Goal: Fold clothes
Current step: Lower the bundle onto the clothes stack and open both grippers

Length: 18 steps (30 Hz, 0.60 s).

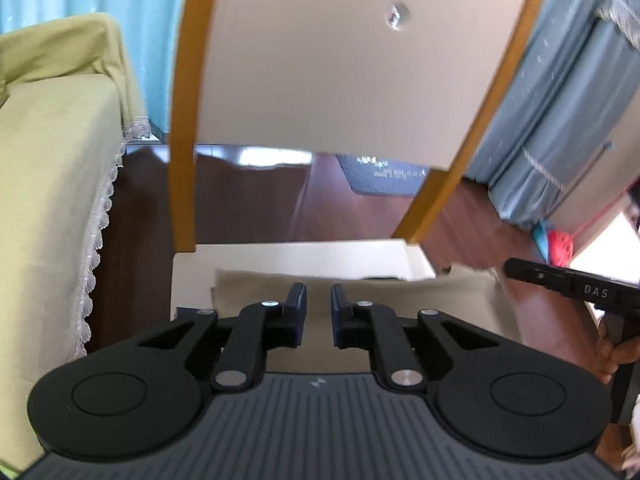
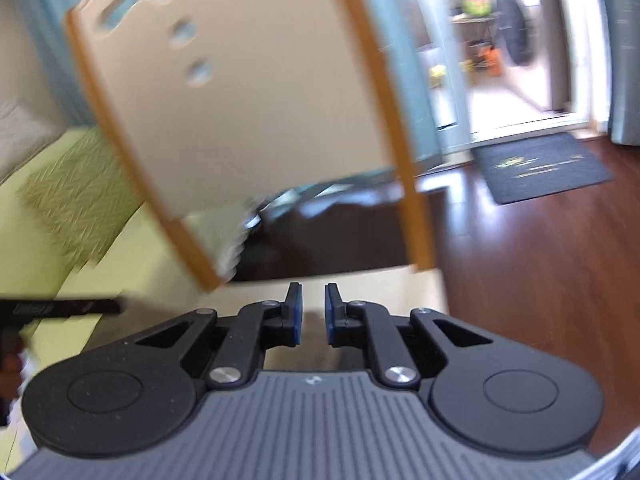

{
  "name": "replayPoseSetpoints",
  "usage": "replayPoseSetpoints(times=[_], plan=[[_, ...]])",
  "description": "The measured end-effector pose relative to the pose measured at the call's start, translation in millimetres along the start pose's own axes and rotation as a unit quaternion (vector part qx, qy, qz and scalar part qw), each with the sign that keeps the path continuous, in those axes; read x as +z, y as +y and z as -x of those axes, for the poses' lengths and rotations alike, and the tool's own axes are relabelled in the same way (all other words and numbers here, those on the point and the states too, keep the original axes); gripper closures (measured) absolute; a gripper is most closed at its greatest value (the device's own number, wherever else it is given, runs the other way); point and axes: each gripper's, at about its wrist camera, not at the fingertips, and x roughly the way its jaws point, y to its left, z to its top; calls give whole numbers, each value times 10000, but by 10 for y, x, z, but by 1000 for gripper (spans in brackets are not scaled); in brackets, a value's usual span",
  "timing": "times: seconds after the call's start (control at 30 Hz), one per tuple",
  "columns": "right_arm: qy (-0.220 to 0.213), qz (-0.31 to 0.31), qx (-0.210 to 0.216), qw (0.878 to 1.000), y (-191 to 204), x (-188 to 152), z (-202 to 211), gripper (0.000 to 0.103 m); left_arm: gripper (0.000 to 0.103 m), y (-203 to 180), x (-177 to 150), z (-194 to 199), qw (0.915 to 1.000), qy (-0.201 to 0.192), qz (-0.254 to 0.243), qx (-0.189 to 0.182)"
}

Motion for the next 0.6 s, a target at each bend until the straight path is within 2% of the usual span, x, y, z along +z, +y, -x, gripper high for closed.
replayPoseSetpoints(times=[0.07,0.13,0.23,0.27,0.33,0.43,0.53,0.6], plan=[[182,176,-35,9997,52,-24,-146,94,84,55,-15,-116,9999,24,93,107],[265,74,-340,9990,-17,-39,-326,99,79,137,-26,-152,9994,-31,268,205],[192,-151,-786,9966,-157,0,-331,94,82,292,-39,-81,9973,-94,600,423],[115,-252,-799,9964,-199,13,-274,94,84,330,-44,-11,9965,-107,675,490],[-98,-409,-708,9966,-252,31,-102,94,84,381,-55,125,9953,-153,797,534],[-278,-436,-417,9978,-130,-42,247,94,84,325,-168,478,9956,-313,819,316],[-129,-417,72,9990,115,-243,475,94,84,76,-428,752,9984,-350,396,214],[103,-285,414,9987,319,-429,515,93,83,-108,-692,797,9989,-273,-2,371]])
